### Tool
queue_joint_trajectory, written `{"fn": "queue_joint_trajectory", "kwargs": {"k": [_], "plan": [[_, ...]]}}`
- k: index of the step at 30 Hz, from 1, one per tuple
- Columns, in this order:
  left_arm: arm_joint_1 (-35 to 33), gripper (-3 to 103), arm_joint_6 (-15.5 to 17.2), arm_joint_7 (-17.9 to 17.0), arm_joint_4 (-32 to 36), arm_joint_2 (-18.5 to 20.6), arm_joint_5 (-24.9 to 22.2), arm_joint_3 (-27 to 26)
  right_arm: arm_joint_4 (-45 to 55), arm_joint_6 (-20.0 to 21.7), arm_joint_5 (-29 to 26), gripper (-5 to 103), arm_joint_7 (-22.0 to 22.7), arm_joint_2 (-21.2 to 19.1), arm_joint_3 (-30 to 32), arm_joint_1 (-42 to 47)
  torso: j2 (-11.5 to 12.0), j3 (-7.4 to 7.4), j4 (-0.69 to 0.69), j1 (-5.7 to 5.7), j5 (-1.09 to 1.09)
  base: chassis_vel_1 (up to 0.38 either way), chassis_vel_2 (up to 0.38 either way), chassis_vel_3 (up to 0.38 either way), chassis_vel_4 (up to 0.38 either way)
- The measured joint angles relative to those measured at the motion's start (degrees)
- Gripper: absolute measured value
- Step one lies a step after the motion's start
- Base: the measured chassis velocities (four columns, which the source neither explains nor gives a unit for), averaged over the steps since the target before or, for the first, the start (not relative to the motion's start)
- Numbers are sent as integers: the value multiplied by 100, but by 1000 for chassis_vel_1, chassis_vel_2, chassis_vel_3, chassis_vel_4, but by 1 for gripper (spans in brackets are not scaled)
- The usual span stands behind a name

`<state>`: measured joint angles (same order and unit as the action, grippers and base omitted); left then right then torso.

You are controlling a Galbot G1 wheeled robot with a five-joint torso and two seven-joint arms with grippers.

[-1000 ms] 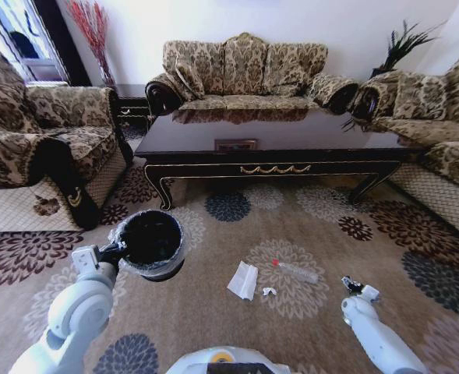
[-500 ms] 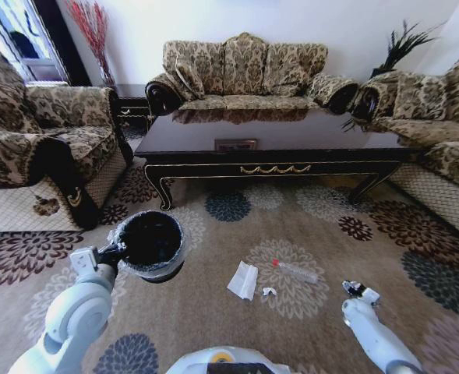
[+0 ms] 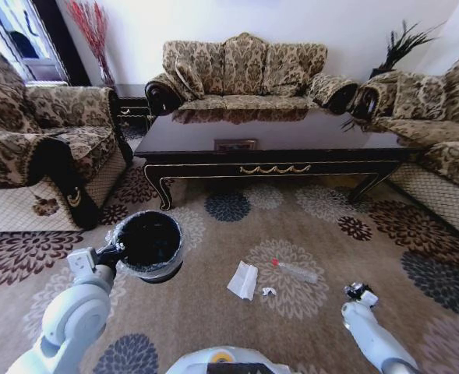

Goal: Move to the front of the table and pick up the trash from the floor, then place it into the trash bin.

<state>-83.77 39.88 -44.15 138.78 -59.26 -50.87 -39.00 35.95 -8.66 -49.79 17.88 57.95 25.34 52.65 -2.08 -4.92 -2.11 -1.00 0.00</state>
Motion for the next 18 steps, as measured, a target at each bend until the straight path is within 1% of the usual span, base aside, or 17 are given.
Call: {"fn": "queue_joint_trajectory", "kwargs": {"k": [1, 2, 3, 5, 6, 7, 8, 9, 11, 12, 15, 17, 18], "plan": [[4, 4, 0, -2, -1, 0, 0, 3, 72, 1, -13, 66, 23, -14, -3, 36, 0, 0, 2, 0, -1, 0, 0, 0, 0], [10, 4, 0, -4, -4, 0, 1, 9, 163, 1, -27, 60, 47, -23, -7, 90, 0, 0, 0, 0, 0, 0, 0, 0, 0], [10, 4, 0, -4, -4, 0, 1, 9, 163, 1, -27, 60, 47, -23, -7, 90, 0, 0, 0, 0, 0, 0, 0, 0, 0], [20, 4, 0, -4, -10, -6, 1, 26, 364, -8, -24, 51, 72, -42, -10, 205, 0, 0, 1, 0, 3, 0, 0, 0, 0], [26, 4, 0, -4, -13, -13, 1, 40, 546, -36, 7, 46, 75, -69, -11, 319, 0, 0, 1, 0, -1, 0, 0, 0, 0], [26, 4, 0, -4, -13, -13, 1, 40, 546, -36, 7, 46, 75, -69, -11, 319, 0, 0, 1, 0, -1, 0, 0, 0, 0], [32, 4, 0, -3, -18, -16, 1, 48, 639, -61, 40, 41, 69, -83, -11, 388, 0, 0, 0, 0, -2, 0, 0, 0, 0], [37, 4, 0, -1, -21, -18, 0, 55, 717, -95, 94, 41, 48, -94, -9, 455, 0, 0, 0, 0, -2, 0, 0, 0, 0], [50, 4, 0, -2, -30, -19, 1, 62, 861, -209, 286, 30, -35, -114, 1, 624, 0, 0, 0, 0, 1, 0, 0, 0, 0], [50, 4, 0, -2, -30, -19, 1, 62, 861, -209, 286, 30, -35, -114, 1, 624, 0, 0, 0, 0, 1, 0, 0, 0, 0], [54, 4, 0, -2, -35, -19, 0, 77, 1267, -293, 371, 14, -102, -161, 56, 916, 0, 0, 0, 0, 1, 0, 0, 0, 0], [55, 4, 0, -2, -36, -20, 0, 80, 1394, -315, 397, 14, -116, -176, 71, 995, 0, 0, 0, 0, 1, 0, 0, 0, 0], [57, 4, 1, -2, -37, -23, 0, 82, 1559, -352, 443, 9, -143, -198, 91, 1098, 0, 0, 0, 0, 0, 0, 0, 0, 0]]}}
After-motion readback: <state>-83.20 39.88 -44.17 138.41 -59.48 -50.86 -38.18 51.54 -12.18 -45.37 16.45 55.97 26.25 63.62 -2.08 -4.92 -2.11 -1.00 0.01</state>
